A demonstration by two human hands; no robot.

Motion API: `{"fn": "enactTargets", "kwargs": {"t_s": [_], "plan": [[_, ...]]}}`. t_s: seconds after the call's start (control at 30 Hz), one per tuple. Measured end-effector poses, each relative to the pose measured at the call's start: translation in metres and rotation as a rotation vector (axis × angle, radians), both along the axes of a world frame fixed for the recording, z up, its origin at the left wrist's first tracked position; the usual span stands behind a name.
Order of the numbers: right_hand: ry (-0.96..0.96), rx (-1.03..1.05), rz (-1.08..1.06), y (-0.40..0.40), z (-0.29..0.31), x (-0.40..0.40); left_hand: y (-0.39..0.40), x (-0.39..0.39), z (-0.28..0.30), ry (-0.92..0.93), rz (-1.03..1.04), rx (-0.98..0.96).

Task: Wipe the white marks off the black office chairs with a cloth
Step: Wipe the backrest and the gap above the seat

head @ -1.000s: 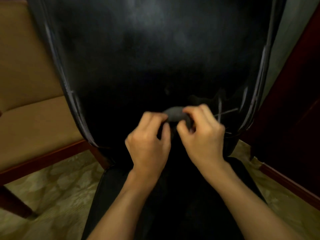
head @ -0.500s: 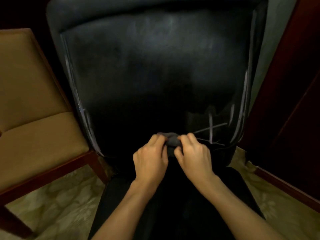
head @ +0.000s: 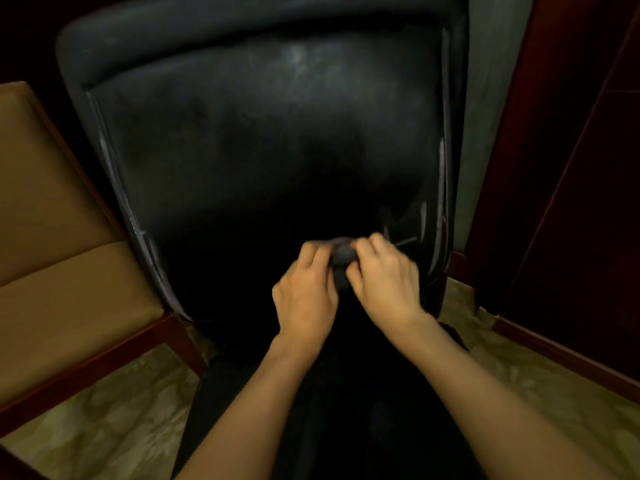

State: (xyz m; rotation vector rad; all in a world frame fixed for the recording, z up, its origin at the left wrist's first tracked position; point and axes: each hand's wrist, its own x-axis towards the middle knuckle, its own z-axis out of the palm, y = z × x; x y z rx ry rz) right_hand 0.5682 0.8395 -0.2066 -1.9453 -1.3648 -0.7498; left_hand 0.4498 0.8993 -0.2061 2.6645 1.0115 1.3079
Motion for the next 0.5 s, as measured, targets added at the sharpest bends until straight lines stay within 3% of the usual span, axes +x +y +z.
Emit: {"fn": "enactTargets", "kwargs": {"t_s": [0.17, 0.37, 0.5], "plan": [[0.115, -0.202, -0.009, -0.017, -0.035, -0.015, -0.013, -0.020, -0.034, 0.106, -0.017, -0.118], [0.003, 0.249, 0.039, -0.016, 0.070, -0.006, -0.010, 0.001, 0.058, -0.248, -0.040, 0.088], [-0.021, 0.169, 0.025, 0.000, 0.046, 0.007, 0.004, 0.008, 0.046, -0.165, -0.041, 0.062]]}}
